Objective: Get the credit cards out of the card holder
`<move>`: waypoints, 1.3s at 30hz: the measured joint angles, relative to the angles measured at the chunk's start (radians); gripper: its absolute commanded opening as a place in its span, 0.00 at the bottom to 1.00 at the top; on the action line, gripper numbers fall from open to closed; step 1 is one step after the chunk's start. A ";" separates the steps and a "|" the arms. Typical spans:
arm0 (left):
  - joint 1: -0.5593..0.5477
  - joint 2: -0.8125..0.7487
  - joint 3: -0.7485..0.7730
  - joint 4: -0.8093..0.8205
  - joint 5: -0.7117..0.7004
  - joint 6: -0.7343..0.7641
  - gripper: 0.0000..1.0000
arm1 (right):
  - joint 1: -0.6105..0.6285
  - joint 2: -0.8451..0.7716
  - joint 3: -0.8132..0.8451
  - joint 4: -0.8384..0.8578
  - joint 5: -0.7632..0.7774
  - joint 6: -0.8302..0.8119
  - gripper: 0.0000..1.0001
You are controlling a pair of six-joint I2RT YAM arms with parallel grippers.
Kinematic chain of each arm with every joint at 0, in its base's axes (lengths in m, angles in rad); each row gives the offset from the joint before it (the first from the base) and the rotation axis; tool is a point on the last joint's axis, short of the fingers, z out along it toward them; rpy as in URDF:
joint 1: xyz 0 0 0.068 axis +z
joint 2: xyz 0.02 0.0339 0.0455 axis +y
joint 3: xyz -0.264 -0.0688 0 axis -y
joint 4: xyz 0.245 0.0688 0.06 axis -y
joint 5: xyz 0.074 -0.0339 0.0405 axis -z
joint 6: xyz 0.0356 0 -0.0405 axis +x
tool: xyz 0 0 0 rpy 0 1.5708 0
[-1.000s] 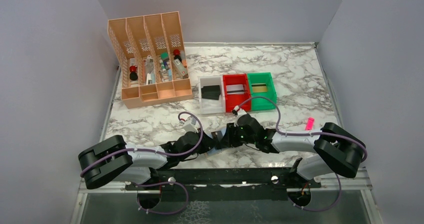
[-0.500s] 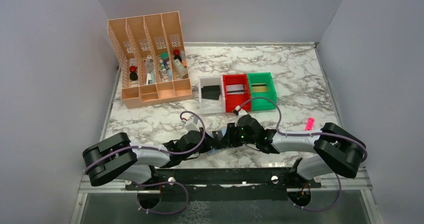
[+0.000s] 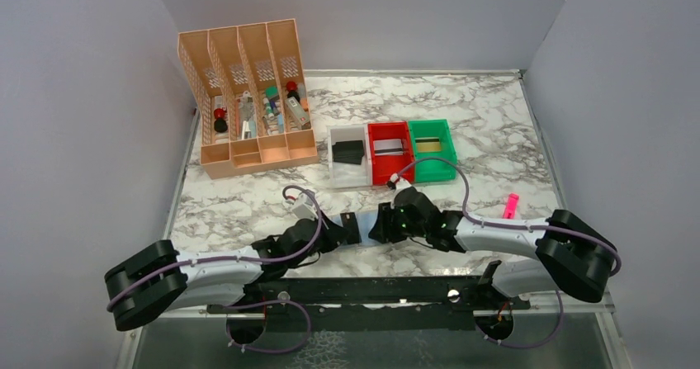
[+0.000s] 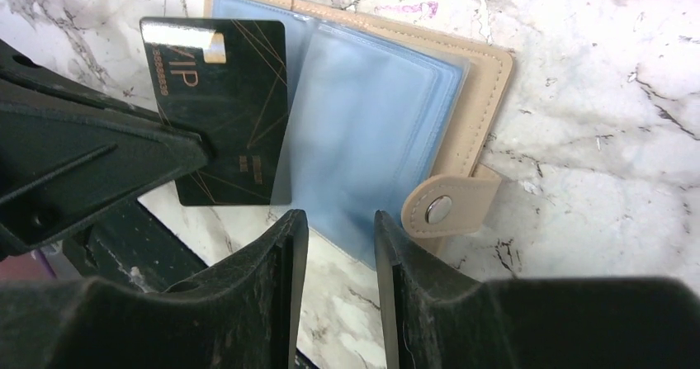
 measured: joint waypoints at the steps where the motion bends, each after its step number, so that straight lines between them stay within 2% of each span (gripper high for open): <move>1: 0.000 -0.027 0.009 -0.043 -0.007 0.010 0.02 | 0.000 -0.011 0.004 -0.015 0.000 -0.006 0.41; 6: 0.000 -0.124 0.084 -0.220 -0.043 0.056 0.03 | 0.000 -0.084 0.009 -0.037 0.000 -0.018 0.46; 10: 0.000 -0.192 0.151 -0.352 -0.072 0.099 0.02 | 0.000 -0.145 0.009 -0.037 -0.008 -0.024 0.63; 12: 0.000 -0.216 0.160 -0.387 -0.082 0.112 0.01 | 0.000 -0.179 0.009 -0.033 -0.009 -0.024 0.80; 15: 0.000 -0.247 0.159 -0.431 -0.091 0.131 0.00 | 0.000 -0.220 0.009 -0.028 -0.003 -0.014 0.91; 19: 0.002 -0.265 0.161 -0.459 -0.098 0.178 0.00 | 0.000 -0.226 0.009 -0.032 0.024 0.000 0.92; 24: 0.051 -0.207 0.210 -0.492 -0.059 0.261 0.00 | 0.000 -0.225 0.009 -0.033 0.072 0.012 0.91; 28: 0.216 -0.175 0.224 -0.436 0.106 0.314 0.00 | 0.000 -0.225 0.018 -0.073 0.111 -0.008 0.91; 33: 0.389 -0.183 0.152 -0.262 0.335 0.328 0.00 | 0.000 -0.229 0.037 -0.114 0.141 -0.052 0.91; 39: 0.424 -0.177 0.085 -0.113 0.522 0.333 0.00 | -0.006 -0.262 0.022 -0.092 0.086 -0.055 0.88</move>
